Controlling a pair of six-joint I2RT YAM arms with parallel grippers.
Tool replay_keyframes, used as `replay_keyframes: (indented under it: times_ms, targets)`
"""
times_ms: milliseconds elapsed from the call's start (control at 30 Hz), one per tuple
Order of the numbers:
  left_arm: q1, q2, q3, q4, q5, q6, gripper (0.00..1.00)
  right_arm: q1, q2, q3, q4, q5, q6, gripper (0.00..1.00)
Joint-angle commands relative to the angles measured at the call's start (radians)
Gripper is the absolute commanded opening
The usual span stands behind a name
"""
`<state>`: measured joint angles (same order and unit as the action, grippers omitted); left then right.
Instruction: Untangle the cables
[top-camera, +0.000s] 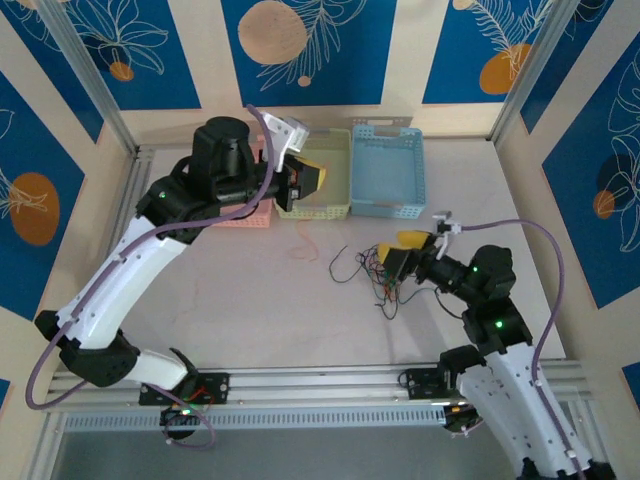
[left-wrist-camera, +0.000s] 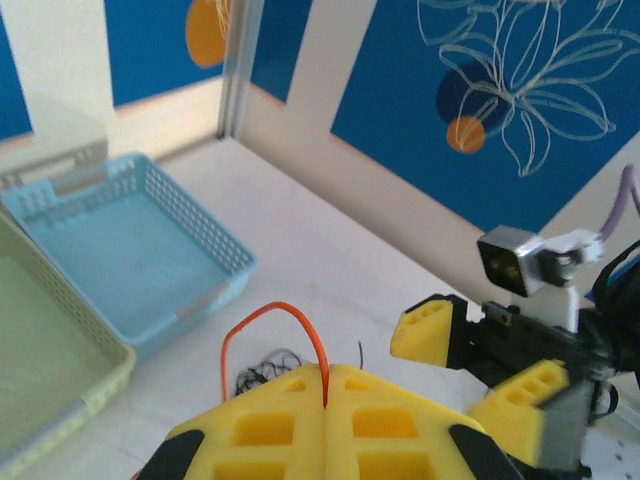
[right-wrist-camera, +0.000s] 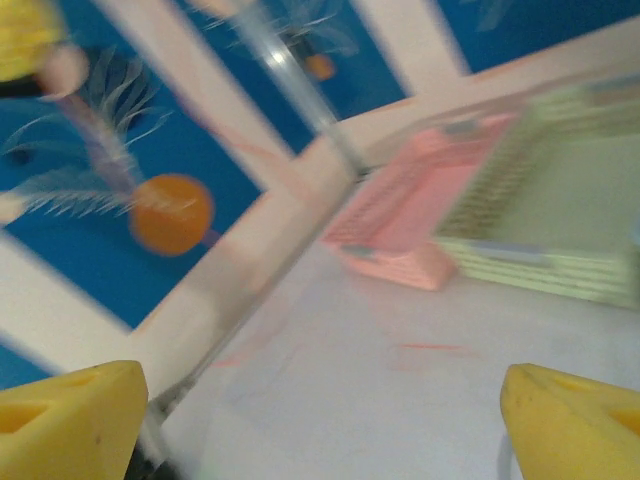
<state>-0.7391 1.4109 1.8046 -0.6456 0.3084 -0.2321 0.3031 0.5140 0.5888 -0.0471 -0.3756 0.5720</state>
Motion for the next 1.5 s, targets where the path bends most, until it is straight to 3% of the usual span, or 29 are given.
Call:
replay_keyframes:
  times_ms: [0,133,333,567,800,1000,1133,1333,1467]
  targets:
    - [0.016,-0.041,-0.051,0.098,0.110,-0.048,0.00,0.157,0.050,0.059,0.100,-0.025,-0.196,0.97]
    - [0.016,-0.058,-0.109,0.158,0.189,-0.085,0.00,0.376,0.138,0.100,0.162,0.076,-0.448,0.99]
    - [0.016,-0.078,-0.161,0.179,0.209,-0.105,0.00,0.516,0.288,0.199,0.201,0.232,-0.601,0.99]
    - [0.016,-0.107,-0.210,0.232,0.211,-0.145,0.00,0.522,0.301,0.206,0.320,0.391,-0.637,0.99]
    - [0.016,-0.112,-0.233,0.255,0.210,-0.157,0.00,0.515,0.326,0.237,0.311,0.439,-0.691,0.99]
    - [0.016,-0.113,-0.237,0.272,0.220,-0.169,0.00,0.429,0.361,0.255,0.332,0.460,-0.638,0.99]
    - [0.016,-0.113,-0.238,0.278,0.222,-0.176,0.00,0.375,0.410,0.279,0.342,0.398,-0.571,0.99]
    - [0.016,-0.114,-0.236,0.267,0.209,-0.168,0.00,0.388,0.465,0.305,0.341,0.267,-0.547,0.99]
    - [0.015,-0.111,-0.237,0.268,0.209,-0.170,0.00,0.420,0.503,0.321,0.358,0.256,-0.553,0.99]
